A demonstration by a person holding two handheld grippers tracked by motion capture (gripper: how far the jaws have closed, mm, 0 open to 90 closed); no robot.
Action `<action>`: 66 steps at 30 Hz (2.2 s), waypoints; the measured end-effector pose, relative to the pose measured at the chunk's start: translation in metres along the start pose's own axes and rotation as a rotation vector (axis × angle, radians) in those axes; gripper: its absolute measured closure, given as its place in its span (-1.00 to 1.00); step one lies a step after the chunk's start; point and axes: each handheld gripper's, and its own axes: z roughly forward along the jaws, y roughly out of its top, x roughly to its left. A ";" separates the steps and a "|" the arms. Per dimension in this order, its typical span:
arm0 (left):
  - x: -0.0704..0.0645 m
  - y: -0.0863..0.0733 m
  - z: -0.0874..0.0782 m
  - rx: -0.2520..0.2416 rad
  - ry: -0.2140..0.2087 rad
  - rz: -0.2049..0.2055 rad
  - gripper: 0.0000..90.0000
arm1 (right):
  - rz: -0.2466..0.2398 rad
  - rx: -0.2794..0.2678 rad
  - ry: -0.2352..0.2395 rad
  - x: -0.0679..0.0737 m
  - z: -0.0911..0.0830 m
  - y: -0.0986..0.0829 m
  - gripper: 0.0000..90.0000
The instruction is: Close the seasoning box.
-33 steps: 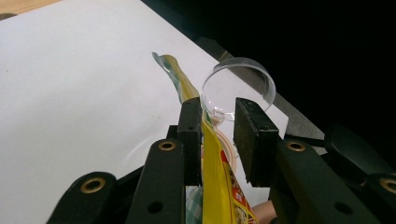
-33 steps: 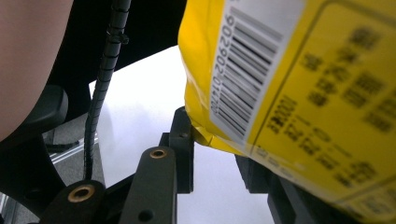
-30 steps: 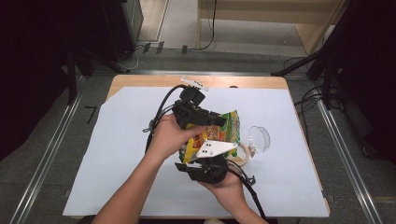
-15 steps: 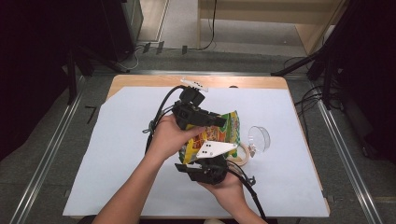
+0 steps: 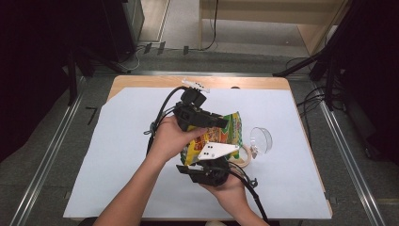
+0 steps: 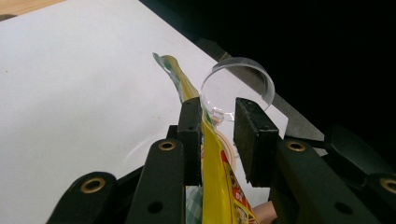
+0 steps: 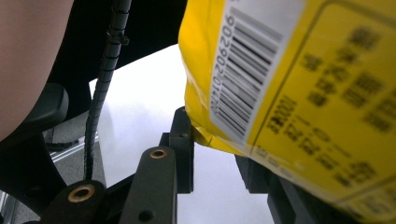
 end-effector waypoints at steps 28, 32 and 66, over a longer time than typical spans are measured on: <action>-0.003 0.000 0.001 0.002 0.001 0.009 0.62 | -0.002 -0.012 0.001 0.003 0.001 -0.002 0.60; -0.003 0.000 0.000 -0.001 0.000 0.008 0.62 | -0.004 -0.011 -0.001 0.002 0.000 -0.002 0.60; -0.005 0.000 0.000 0.001 0.004 0.015 0.61 | -0.003 -0.016 -0.002 0.003 0.000 -0.002 0.60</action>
